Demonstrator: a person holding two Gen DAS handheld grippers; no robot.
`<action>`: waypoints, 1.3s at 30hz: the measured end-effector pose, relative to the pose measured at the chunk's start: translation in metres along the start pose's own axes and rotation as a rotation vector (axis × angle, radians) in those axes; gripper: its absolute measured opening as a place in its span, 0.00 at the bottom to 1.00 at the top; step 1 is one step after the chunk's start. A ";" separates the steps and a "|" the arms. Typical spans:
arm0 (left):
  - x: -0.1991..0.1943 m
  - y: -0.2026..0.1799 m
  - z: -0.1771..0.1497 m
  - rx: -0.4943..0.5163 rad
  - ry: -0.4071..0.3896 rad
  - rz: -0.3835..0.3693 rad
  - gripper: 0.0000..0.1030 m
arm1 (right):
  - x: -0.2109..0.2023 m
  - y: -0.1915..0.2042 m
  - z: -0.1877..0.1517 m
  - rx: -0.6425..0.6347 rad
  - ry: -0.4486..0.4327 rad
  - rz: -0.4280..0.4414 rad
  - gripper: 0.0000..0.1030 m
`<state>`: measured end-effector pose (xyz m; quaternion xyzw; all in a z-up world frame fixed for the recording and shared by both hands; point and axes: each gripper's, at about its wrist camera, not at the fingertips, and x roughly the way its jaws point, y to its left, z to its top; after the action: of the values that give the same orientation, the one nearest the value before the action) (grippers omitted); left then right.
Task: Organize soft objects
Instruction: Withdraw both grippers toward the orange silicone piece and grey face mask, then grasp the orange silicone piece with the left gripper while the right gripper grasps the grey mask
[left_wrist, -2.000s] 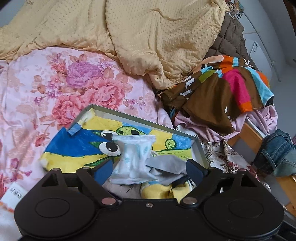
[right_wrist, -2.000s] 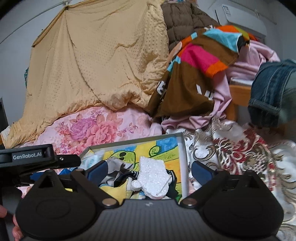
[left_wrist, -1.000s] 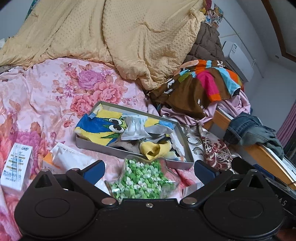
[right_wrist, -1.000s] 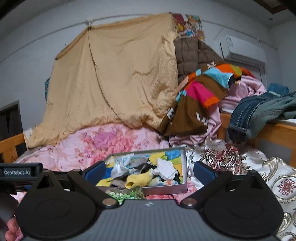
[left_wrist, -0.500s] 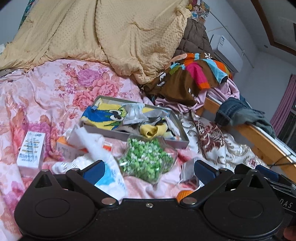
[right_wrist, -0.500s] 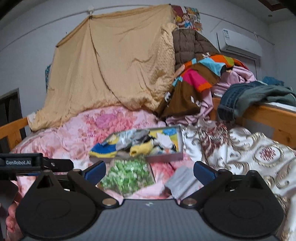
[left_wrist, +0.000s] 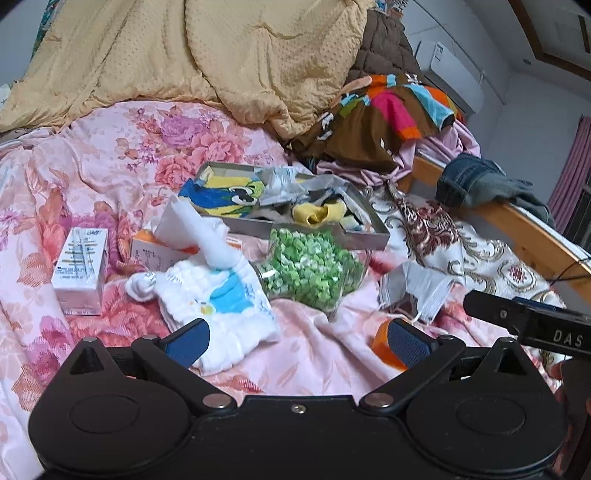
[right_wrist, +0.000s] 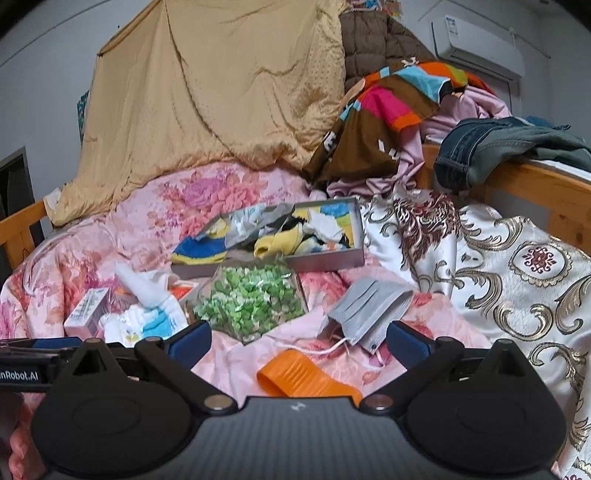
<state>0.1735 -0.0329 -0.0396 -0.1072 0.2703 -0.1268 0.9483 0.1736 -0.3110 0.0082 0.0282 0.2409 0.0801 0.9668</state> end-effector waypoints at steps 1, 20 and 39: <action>0.001 -0.001 -0.001 0.001 0.005 -0.003 0.99 | 0.001 0.000 0.000 0.000 0.006 0.001 1.00; 0.018 -0.026 -0.021 0.052 0.084 -0.065 0.99 | 0.009 -0.009 0.001 0.058 0.077 -0.039 1.00; 0.075 -0.068 -0.015 0.103 0.113 -0.160 0.99 | 0.034 -0.042 0.029 0.046 0.060 -0.047 1.00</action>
<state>0.2141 -0.1217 -0.0699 -0.0723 0.3073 -0.2218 0.9226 0.2230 -0.3468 0.0145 0.0421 0.2722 0.0527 0.9599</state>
